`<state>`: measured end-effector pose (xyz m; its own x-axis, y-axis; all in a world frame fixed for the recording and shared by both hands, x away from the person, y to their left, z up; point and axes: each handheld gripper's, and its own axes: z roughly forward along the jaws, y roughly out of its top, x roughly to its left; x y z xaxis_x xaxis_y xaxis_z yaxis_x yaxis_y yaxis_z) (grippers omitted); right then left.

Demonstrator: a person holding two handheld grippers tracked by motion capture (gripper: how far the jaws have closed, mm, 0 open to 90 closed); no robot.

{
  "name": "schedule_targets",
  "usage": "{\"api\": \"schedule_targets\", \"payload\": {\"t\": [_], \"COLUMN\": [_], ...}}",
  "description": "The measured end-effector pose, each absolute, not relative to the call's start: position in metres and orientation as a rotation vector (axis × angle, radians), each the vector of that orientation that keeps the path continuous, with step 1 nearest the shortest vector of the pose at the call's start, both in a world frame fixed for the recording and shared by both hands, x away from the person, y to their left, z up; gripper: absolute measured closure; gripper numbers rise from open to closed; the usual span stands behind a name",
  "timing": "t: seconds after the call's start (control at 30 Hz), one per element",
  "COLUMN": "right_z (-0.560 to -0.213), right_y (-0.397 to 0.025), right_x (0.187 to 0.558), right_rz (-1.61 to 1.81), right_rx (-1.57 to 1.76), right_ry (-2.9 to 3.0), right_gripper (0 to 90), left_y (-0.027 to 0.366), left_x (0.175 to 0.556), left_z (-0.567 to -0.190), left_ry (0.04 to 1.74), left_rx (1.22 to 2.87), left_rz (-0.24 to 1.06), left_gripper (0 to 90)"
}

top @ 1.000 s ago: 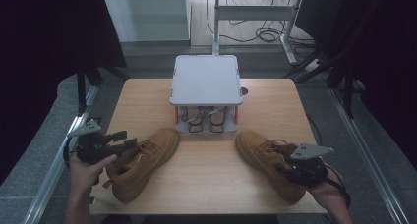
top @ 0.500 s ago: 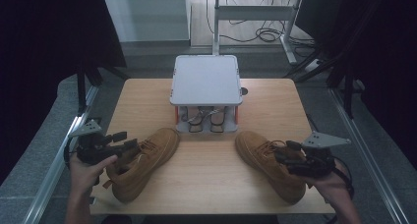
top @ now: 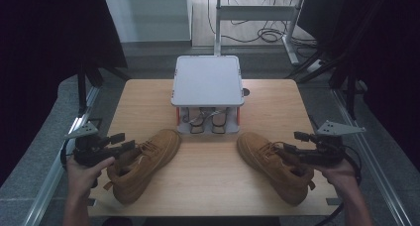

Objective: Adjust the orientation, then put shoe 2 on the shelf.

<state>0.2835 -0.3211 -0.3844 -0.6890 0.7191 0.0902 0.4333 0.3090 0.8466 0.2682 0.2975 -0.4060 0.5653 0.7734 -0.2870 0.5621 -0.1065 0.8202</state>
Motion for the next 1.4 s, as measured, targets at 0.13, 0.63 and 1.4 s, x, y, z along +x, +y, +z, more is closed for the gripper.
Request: {"api": "schedule_targets", "payload": {"t": [0.13, 0.63, 1.4], "right_z": [-0.39, -0.397, -0.41], "right_y": [-0.327, -0.327, -0.328], "right_x": [0.287, 0.29, 0.29], "right_rz": [1.33, 1.296, 1.252], "right_rx": [1.067, 1.096, 1.153], "right_ry": [2.264, 2.266, 2.282], "right_gripper": [36.2, 34.7, 31.9], "left_y": [0.299, 0.308, 0.322], "left_x": [0.268, 0.263, 0.264], "left_z": [-0.407, -0.41, -0.436], "left_ry": [1.108, 1.143, 1.221], "left_rx": [1.788, 1.789, 1.858], "left_rz": [0.262, 0.282, 0.259], "left_gripper": [41.2, 41.1, 41.3]}}
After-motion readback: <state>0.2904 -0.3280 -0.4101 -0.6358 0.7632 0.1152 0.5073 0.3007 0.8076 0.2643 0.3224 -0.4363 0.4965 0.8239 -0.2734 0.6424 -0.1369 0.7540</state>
